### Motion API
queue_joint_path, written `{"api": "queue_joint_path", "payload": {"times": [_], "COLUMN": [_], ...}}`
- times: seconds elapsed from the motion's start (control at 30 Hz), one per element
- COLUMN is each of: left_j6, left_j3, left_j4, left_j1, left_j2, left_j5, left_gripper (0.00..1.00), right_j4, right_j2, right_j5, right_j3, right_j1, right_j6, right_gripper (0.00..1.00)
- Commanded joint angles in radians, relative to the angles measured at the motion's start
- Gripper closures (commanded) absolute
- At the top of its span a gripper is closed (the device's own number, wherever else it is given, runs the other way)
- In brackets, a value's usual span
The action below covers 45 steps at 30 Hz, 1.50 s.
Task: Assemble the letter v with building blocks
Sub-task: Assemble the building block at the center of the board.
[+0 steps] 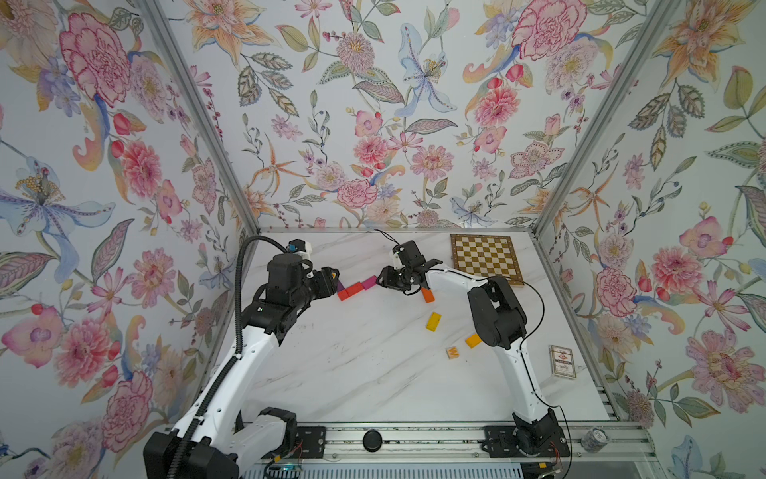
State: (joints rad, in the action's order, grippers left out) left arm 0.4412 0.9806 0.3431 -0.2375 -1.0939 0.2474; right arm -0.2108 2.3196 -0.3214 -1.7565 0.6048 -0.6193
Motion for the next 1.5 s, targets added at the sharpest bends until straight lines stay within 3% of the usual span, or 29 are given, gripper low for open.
{"api": "queue_joint_path", "payload": {"times": [0.0, 0.13, 0.3, 1.47], "left_j6": [0.013, 0.016, 0.018, 0.016], "left_j3": [-0.022, -0.023, -0.03, -0.037], "left_j4": [-0.007, -0.01, -0.01, 0.011], "left_j1": [0.005, 0.003, 0.005, 0.006], "left_j2": [0.008, 0.009, 0.015, 0.034], "left_j5": [-0.007, -0.005, -0.003, -0.031], "left_gripper": [0.39, 0.39, 0.39, 0.39], "right_j4": [0.035, 0.042, 0.058, 0.019], "right_j2": [-0.072, -0.073, -0.036, 0.127], "right_j5": [0.012, -0.001, -0.03, -0.1], "right_j3": [0.057, 0.078, 0.063, -0.117], "right_j1": [0.004, 0.021, 0.03, 0.039], "right_j6": [-0.013, -0.018, -0.041, -0.079], "right_gripper": [0.6, 0.77, 0.87, 0.9]}}
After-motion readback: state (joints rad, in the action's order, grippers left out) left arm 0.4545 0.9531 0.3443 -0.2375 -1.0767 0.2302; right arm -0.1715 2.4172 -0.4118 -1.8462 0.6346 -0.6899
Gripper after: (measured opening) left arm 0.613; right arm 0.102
